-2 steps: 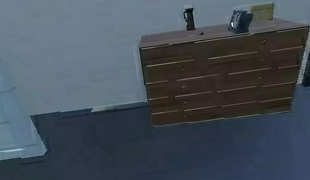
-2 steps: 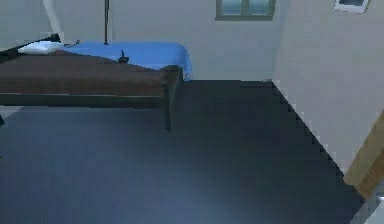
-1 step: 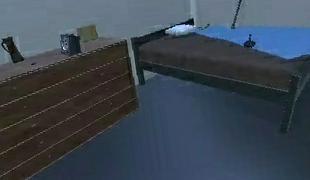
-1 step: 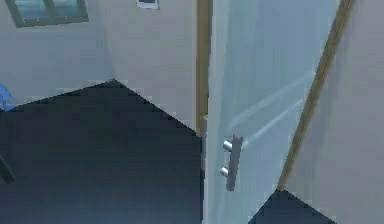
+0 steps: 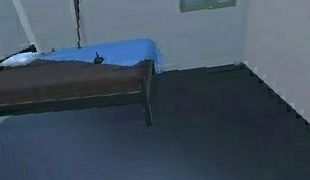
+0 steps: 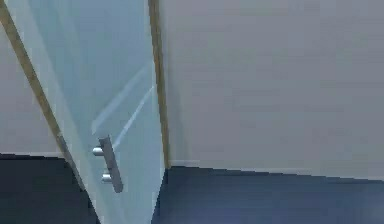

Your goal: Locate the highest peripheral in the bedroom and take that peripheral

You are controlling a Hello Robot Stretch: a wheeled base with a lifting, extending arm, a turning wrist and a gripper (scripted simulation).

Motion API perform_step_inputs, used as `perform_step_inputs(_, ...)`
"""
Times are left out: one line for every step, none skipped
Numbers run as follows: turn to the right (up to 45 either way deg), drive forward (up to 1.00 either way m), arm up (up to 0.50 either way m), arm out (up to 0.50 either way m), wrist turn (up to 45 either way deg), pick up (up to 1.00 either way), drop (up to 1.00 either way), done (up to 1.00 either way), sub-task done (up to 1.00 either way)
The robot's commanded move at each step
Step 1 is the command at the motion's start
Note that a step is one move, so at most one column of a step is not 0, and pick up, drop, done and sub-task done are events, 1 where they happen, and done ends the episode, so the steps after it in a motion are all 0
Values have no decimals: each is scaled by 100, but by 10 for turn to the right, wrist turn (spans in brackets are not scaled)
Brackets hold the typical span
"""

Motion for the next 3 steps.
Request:
perform_step_inputs(0, 60, 0, 0, 0, 0, 0, 0, 0)
perform_step_inputs(180, 0, 0, 0, 0, 0, 0, 0, 0)
perform_step_inputs(0, 90, 0, 0, 0, 0, 0, 0, 0)
